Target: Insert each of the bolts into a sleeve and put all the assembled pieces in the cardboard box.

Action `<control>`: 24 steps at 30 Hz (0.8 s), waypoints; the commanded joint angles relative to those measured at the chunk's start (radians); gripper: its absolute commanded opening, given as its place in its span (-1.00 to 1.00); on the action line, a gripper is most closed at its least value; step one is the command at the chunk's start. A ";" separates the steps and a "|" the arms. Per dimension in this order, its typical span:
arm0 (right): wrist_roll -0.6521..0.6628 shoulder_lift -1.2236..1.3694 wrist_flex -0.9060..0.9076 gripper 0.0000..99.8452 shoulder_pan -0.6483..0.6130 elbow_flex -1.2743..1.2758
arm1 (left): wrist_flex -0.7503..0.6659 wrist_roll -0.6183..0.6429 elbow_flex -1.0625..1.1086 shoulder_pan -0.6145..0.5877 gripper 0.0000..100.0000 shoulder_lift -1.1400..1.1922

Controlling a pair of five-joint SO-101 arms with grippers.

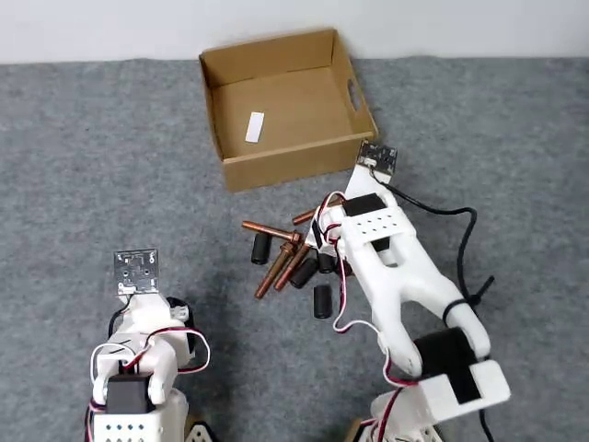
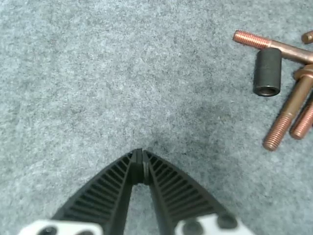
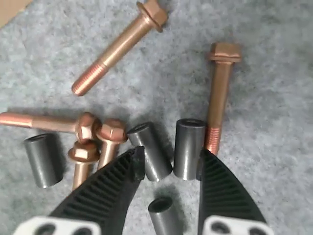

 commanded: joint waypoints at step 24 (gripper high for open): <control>-0.011 0.200 -0.025 -0.67 0.091 -0.077 | 0.005 0.008 -0.007 -0.005 -0.99 -0.009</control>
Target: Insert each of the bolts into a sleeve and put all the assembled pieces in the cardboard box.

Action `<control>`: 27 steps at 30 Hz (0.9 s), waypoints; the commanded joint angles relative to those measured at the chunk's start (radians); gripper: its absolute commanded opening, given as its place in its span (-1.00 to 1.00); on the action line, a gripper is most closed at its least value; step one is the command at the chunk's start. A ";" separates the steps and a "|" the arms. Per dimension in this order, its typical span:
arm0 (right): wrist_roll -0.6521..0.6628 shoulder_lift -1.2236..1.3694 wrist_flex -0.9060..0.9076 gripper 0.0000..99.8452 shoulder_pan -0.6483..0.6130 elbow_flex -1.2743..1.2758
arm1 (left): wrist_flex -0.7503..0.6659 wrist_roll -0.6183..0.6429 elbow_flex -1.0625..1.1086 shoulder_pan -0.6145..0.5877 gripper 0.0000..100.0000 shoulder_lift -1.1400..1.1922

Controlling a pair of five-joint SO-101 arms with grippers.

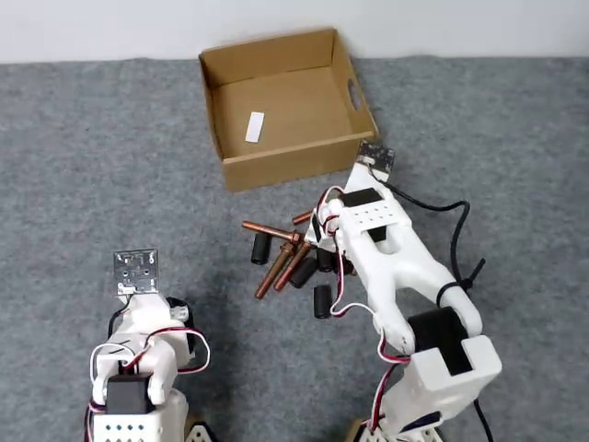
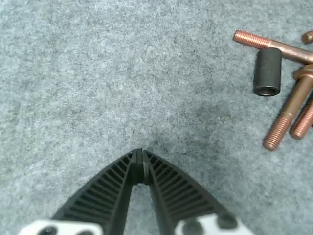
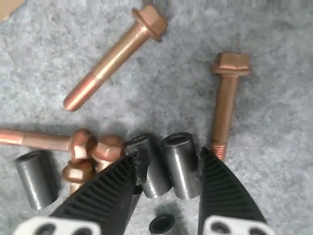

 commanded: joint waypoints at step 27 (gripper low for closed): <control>-0.005 -0.008 0.182 -0.98 0.091 -0.044 | 0.005 0.008 -0.007 -0.005 -0.99 -0.009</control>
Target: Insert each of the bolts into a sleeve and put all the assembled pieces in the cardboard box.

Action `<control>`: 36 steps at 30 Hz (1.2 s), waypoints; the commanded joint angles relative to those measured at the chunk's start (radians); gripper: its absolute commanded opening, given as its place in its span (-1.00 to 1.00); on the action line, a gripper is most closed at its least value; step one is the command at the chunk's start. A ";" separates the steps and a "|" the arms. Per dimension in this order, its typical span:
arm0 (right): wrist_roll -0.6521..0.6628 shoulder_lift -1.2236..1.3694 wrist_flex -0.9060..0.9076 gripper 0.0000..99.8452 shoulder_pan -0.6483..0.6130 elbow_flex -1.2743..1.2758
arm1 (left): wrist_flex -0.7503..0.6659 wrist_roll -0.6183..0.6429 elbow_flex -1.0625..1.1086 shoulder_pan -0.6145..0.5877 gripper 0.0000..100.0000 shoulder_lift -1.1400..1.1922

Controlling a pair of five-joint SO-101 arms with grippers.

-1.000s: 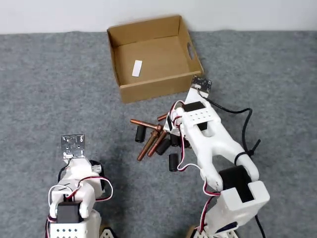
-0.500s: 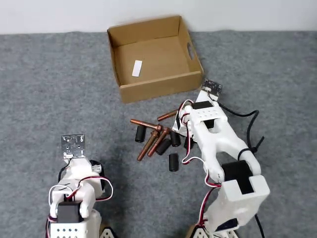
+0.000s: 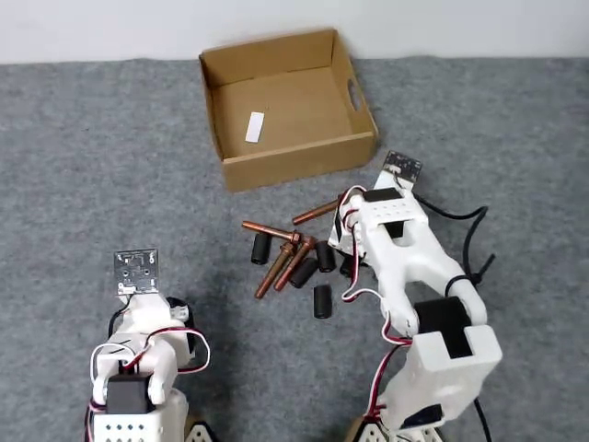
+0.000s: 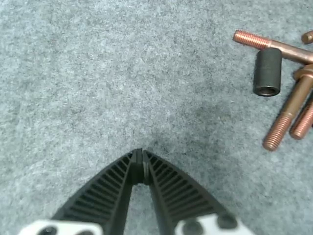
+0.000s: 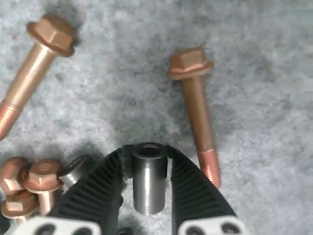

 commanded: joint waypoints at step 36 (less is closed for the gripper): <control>0.224 -1.285 0.664 -0.98 0.275 0.316 | -0.002 0.005 -0.007 0.044 -0.99 -0.009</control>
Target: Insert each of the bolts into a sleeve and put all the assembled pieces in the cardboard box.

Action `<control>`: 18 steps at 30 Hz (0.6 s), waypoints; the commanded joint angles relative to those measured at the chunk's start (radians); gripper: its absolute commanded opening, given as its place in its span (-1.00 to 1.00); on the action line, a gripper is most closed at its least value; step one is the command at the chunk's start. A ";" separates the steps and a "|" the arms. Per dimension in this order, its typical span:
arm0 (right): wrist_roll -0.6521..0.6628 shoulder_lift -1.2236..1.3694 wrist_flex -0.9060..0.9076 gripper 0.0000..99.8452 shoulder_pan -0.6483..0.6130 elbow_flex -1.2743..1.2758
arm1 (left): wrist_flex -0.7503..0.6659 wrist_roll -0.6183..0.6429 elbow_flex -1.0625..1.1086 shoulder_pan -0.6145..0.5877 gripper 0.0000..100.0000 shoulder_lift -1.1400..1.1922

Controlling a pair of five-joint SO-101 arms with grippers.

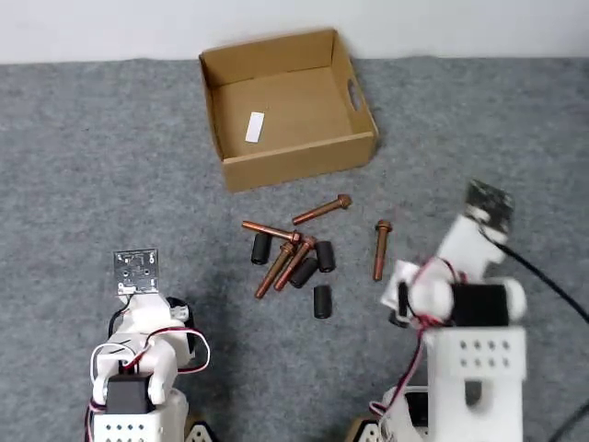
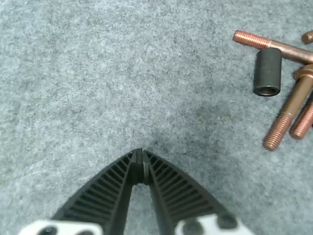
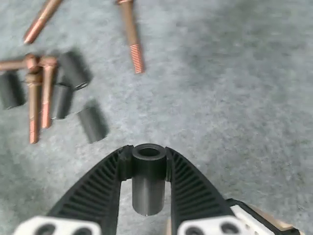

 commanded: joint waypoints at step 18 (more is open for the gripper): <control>0.026 -0.332 0.097 -0.98 0.317 0.017 | 0.005 0.005 -0.007 0.459 -0.99 -0.009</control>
